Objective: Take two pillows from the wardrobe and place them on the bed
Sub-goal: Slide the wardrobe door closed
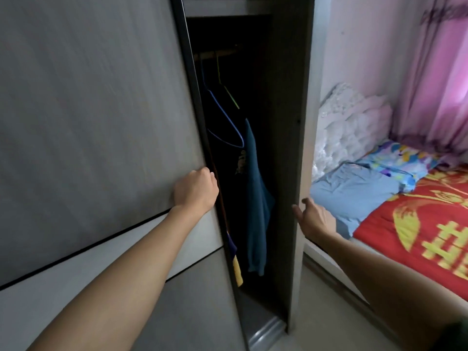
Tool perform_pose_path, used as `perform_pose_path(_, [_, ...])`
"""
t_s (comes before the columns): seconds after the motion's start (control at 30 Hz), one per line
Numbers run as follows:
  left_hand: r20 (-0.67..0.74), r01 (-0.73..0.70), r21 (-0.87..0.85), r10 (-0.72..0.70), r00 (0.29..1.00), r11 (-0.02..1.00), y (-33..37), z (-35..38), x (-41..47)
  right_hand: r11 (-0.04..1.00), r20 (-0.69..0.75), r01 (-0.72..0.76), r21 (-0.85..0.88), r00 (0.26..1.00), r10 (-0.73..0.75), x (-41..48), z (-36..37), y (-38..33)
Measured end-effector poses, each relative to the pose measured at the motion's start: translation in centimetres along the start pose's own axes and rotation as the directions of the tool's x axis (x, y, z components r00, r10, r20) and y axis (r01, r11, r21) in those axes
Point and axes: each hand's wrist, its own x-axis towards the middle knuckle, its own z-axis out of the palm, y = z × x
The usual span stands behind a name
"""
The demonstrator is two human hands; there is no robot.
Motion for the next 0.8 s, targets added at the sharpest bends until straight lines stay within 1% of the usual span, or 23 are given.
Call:
perform_pose_path(0.1, [0.016,-0.034,-0.013,0.034,0.999,0.999,2.3,1.5,1.8,0.994,0.008,-0.104,0.038,0.995,0.104,3.5,-1.2,1.7])
perform_pose_path(0.17, [0.031,-0.062,-0.015,0.063,0.998,0.998,3.7,2.4,3.0,0.985,0.053,-0.151,0.088,0.988,0.146,5.7,-1.7,2.0])
perform_pose_path(0.23, [0.037,-0.100,-0.013,0.100,0.994,0.995,5.0,3.3,4.2,0.964,0.105,-0.198,0.179,0.978,0.181,7.8,-2.0,2.0])
perform_pose_path(0.33, [0.060,-0.142,-0.034,0.144,0.988,0.989,7.0,4.6,5.7,0.925,0.160,-0.231,0.302,0.969,0.190,10.6,-2.0,1.9])
perform_pose_path(0.4, [0.068,-0.158,-0.070,0.162,0.984,0.985,8.3,5.2,6.6,0.894,0.225,-0.247,0.373,0.959,0.170,11.8,-1.8,2.0])
perform_pose_path(0.47, [0.043,-0.177,-0.101,0.182,0.982,0.979,9.6,5.9,7.5,0.865,0.276,-0.261,0.429,0.950,0.149,12.7,-1.3,2.3])
perform_pose_path(0.53, [-0.023,-0.204,-0.125,0.203,0.979,0.971,10.9,6.7,8.3,0.887,0.308,-0.226,0.402,0.946,0.102,13.5,-0.6,3.1])
perform_pose_path(0.63, [-0.113,-0.221,-0.150,0.205,0.972,0.964,12.9,7.5,9.6,0.941,0.382,-0.119,0.317,0.924,-0.012,13.9,0.7,4.9])
perform_pose_path(0.8, [-0.168,-0.182,-0.144,0.157,0.973,0.973,16.4,8.4,12.1,0.968,0.496,0.071,0.242,0.848,-0.187,14.3,2.2,7.3])
